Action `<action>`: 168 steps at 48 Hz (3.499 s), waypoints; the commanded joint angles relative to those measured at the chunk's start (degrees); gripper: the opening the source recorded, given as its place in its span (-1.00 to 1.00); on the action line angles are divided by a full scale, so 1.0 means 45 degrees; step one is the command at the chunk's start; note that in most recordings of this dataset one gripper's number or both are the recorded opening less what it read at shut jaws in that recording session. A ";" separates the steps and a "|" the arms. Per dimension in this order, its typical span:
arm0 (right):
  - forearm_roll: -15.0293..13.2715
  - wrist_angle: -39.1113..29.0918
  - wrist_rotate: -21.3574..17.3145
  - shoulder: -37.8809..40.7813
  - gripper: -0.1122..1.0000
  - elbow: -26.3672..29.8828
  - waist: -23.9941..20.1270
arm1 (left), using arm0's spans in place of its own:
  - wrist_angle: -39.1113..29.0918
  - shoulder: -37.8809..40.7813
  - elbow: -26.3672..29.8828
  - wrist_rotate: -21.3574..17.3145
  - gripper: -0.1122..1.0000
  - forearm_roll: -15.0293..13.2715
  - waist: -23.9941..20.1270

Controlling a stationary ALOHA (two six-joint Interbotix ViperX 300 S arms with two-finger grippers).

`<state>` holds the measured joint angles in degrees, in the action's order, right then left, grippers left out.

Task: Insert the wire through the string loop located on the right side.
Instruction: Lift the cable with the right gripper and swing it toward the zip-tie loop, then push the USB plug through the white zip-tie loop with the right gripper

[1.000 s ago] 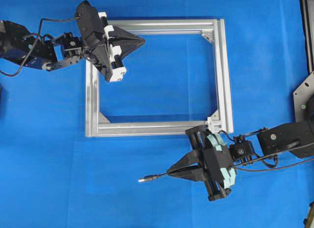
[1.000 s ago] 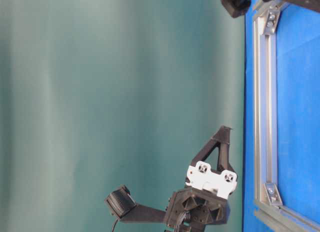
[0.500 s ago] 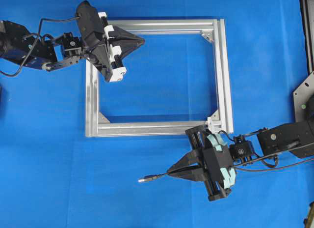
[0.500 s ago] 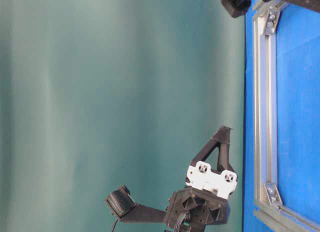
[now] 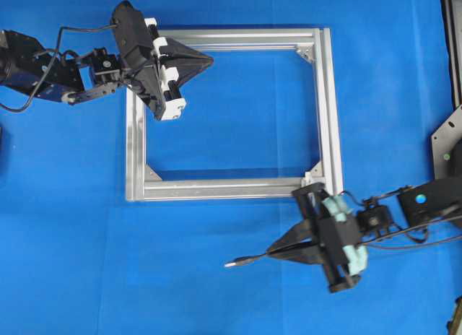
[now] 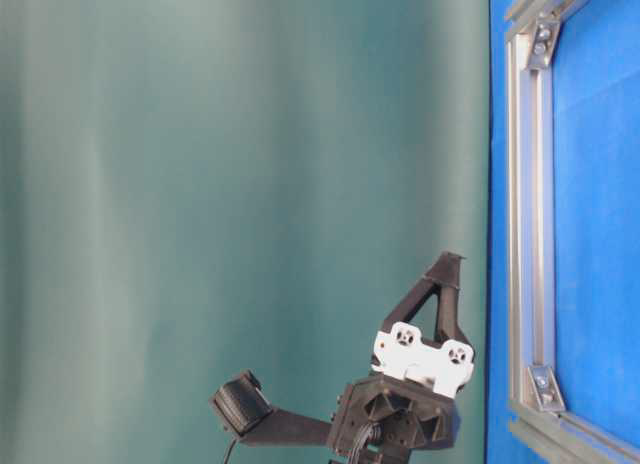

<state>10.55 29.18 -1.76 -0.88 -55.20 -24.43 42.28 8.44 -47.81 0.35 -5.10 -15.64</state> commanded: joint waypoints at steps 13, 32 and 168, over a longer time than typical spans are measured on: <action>0.0859 0.0273 -0.0020 -0.2910 -0.85 -0.2988 -0.0410 | 0.0039 -0.0430 0.0117 0.0059 -0.79 0.0039 0.0000; 0.0879 -0.1055 -0.0020 -0.6504 -0.85 -0.5527 -0.0430 | 0.0039 -0.0430 0.0137 0.0059 -0.79 0.0020 0.0117; 0.0859 -0.1113 0.0391 -0.7324 -0.85 -0.6211 0.1836 | 0.0078 -0.0430 0.0098 0.0039 -0.79 0.0039 0.0234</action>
<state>14.41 23.55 0.00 -33.75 -83.50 -16.35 42.19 8.44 -47.81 0.62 -5.10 -14.68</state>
